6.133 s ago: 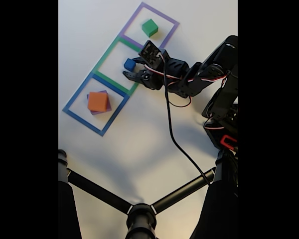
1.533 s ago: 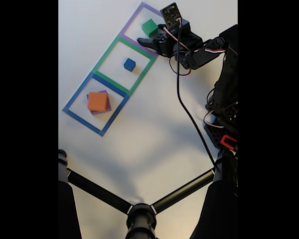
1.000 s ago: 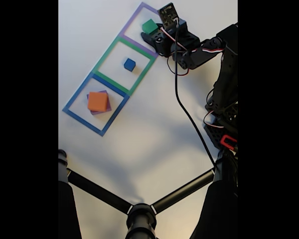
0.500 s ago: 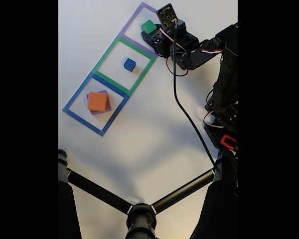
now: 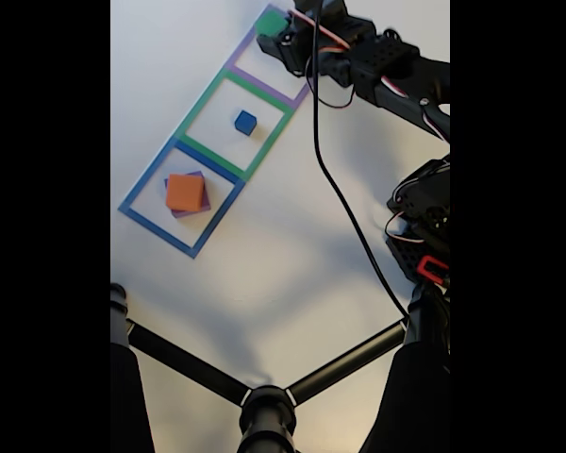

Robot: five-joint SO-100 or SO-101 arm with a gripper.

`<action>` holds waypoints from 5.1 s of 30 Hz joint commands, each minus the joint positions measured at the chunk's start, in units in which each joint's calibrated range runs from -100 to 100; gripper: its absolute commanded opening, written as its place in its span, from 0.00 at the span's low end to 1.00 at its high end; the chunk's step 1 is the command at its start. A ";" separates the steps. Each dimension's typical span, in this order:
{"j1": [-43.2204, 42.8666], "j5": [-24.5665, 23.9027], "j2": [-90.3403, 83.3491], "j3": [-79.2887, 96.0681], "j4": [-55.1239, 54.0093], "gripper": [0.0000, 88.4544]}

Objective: Tower of hanoi

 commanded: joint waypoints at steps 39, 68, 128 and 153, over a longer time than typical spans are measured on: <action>-40.72 0.00 -24.88 -15.05 47.41 0.06; -43.38 0.00 -10.86 20.75 -18.72 0.07; -47.35 0.00 8.37 20.02 -40.58 0.23; -38.12 0.00 -6.85 -11.78 3.94 0.00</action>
